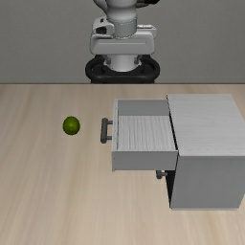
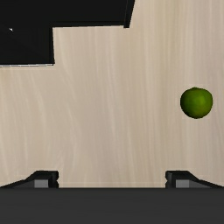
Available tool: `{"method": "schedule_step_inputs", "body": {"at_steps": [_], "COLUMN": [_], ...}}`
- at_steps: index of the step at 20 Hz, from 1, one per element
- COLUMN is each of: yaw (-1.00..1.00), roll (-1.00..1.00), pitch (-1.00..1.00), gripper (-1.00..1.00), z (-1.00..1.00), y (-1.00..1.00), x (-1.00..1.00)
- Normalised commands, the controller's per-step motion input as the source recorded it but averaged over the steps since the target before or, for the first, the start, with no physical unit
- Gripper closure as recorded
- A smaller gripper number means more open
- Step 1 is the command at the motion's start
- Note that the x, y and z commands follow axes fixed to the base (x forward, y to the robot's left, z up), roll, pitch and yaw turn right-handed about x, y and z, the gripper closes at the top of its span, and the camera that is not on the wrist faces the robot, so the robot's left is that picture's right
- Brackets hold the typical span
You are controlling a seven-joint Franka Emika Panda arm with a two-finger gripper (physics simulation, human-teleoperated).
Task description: Pick up the lime and place it in the top layer of the cabinet
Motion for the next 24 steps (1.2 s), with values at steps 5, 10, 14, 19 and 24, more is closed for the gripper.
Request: {"method": "schedule_step_inputs", "body": {"at_steps": [5,10,14,19,24], "yaw": [0.0,0.0,0.0,0.0,0.0], "roll": [0.0,0.0,0.0,0.0,0.0], "pitch": [0.0,0.0,0.0,0.0,0.0], "gripper": [-1.0,-1.0,-1.0,-1.0,-1.0], "z": [0.0,0.0,0.0,0.0,-0.6], "y": [-1.0,-1.0,-1.0,-0.2,0.2], "x": [0.0,0.0,0.0,0.8,0.2]}}
